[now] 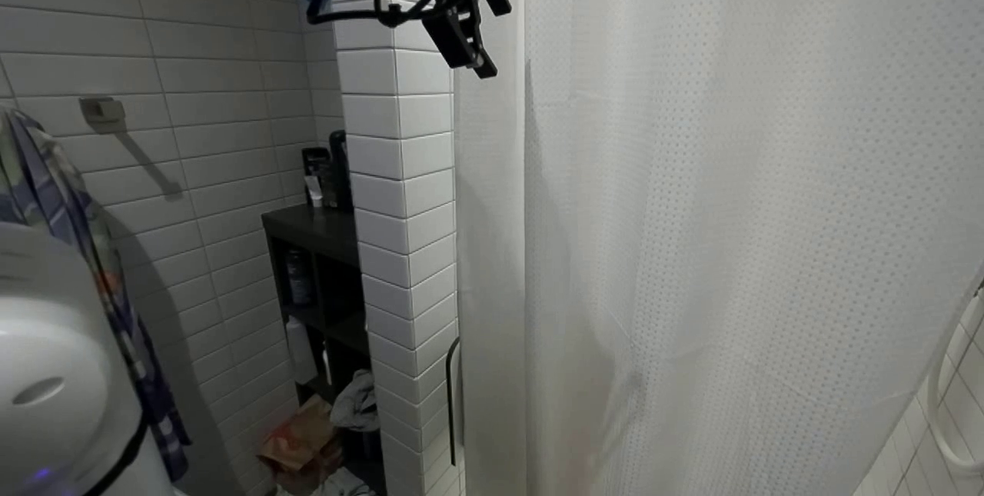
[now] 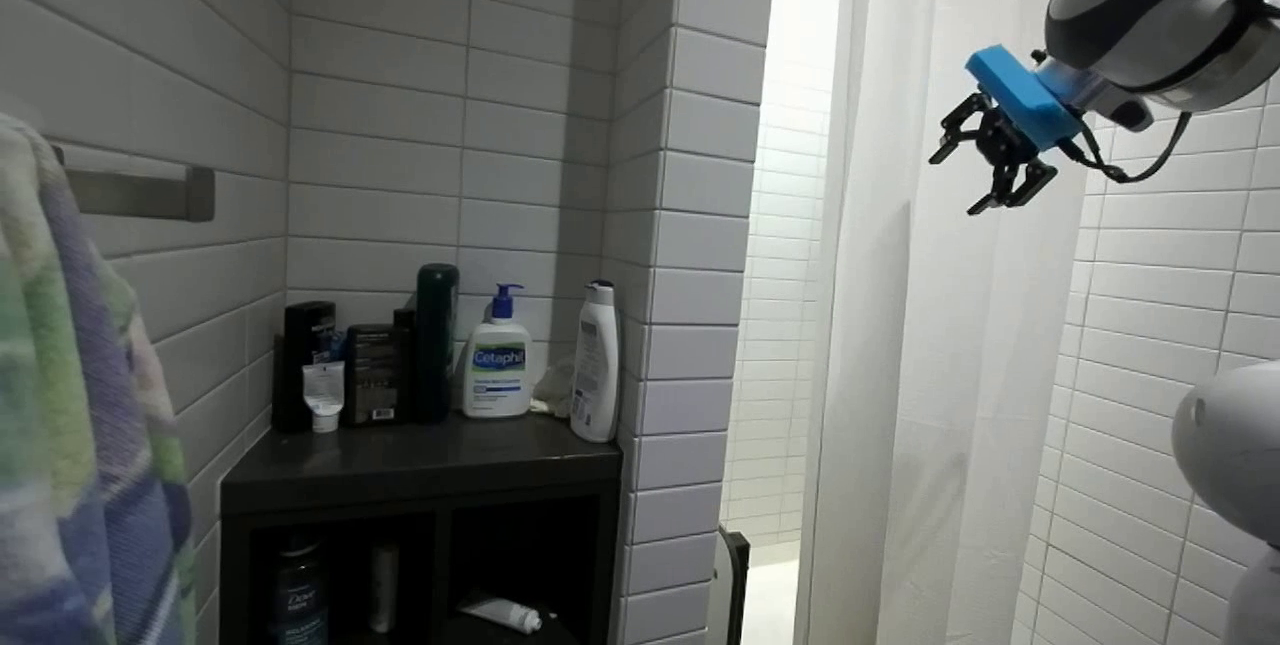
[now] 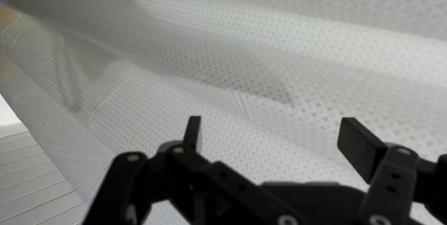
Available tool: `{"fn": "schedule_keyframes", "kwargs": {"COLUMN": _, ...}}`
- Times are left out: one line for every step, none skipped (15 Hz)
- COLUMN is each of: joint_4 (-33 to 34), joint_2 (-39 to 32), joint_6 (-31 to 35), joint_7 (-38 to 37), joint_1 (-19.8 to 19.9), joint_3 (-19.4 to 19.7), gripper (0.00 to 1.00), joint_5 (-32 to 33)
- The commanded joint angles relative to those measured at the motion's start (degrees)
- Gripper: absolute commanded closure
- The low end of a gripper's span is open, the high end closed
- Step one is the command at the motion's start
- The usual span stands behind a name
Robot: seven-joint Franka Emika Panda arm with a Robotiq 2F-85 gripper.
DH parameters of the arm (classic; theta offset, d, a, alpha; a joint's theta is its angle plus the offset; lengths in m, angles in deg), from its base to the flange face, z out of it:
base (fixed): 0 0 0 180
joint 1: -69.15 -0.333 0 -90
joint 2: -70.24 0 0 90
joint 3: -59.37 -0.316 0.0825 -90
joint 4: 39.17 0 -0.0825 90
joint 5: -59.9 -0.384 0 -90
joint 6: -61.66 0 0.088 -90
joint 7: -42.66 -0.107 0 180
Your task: Draw the shower curtain to the left.
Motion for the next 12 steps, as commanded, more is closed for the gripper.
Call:
{"fn": "schedule_keyframes", "kwargs": {"joint_4": 3.2, "joint_2": -2.98, "joint_6": 0.77, "joint_7": 0.12, "joint_1": 2.27, "joint_3": 1.57, "gripper": 0.0, "joint_5": -2.72}}
{"fn": "schedule_keyframes", "kwargs": {"joint_4": 4.23, "joint_2": -4.1, "joint_6": 0.92, "joint_7": -0.37, "joint_1": 2.9, "joint_3": 2.05, "gripper": 0.0, "joint_5": -3.31}}
{"fn": "schedule_keyframes", "kwargs": {"joint_4": 5.43, "joint_2": -5.72, "joint_6": 1.64, "joint_7": -1.01, "joint_1": 3.6, "joint_3": 2.6, "gripper": 0.0, "joint_5": -3.93}}
{"fn": "schedule_keyframes", "kwargs": {"joint_4": 6.68, "joint_2": -7.0, "joint_6": 1.81, "joint_7": -1.22, "joint_1": 3.72, "joint_3": 3.47, "gripper": 0.0, "joint_5": -4.8}}
{"fn": "schedule_keyframes", "kwargs": {"joint_4": 8.04, "joint_2": -8.57, "joint_6": 2.46, "joint_7": -1.92, "joint_1": 4.39, "joint_3": 4.07, "gripper": 0.0, "joint_5": -5.6}}
{"fn": "schedule_keyframes", "kwargs": {"joint_4": 9.55, "joint_2": -10.0, "joint_6": 2.58, "joint_7": -2.02, "joint_1": 4.22, "joint_3": 5.23, "gripper": 0.0, "joint_5": -6.8}}
{"fn": "schedule_keyframes", "kwargs": {"joint_4": 11.0, "joint_2": -11.44, "joint_6": 2.8, "joint_7": -2.31, "joint_1": 4.22, "joint_3": 6.1, "gripper": 0.0, "joint_5": -7.86}}
{"fn": "schedule_keyframes", "kwargs": {"joint_4": 12.61, "joint_2": -12.91, "joint_6": 2.71, "joint_7": -2.31, "joint_1": 3.82, "joint_3": 7.4, "gripper": 0.0, "joint_5": -9.16}}
{"fn": "schedule_keyframes", "kwargs": {"joint_4": 13.97, "joint_2": -14.42, "joint_6": 2.95, "joint_7": -2.13, "joint_1": 3.32, "joint_3": 8.56, "gripper": 0.0, "joint_5": -10.39}}
{"fn": "schedule_keyframes", "kwargs": {"joint_4": 15.44, "joint_2": -15.92, "joint_6": 2.98, "joint_7": -2.04, "joint_1": 3.07, "joint_3": 9.68, "gripper": 0.0, "joint_5": -11.65}}
{"fn": "schedule_keyframes", "kwargs": {"joint_4": 16.97, "joint_2": -17.44, "joint_6": 2.77, "joint_7": -1.86, "joint_1": 2.83, "joint_3": 10.88, "gripper": 0.0, "joint_5": -12.88}}
{"fn": "schedule_keyframes", "kwargs": {"joint_4": 18.28, "joint_2": -18.74, "joint_6": 2.69, "joint_7": -1.71, "joint_1": 2.59, "joint_3": 11.97, "gripper": 0.0, "joint_5": -14.14}}
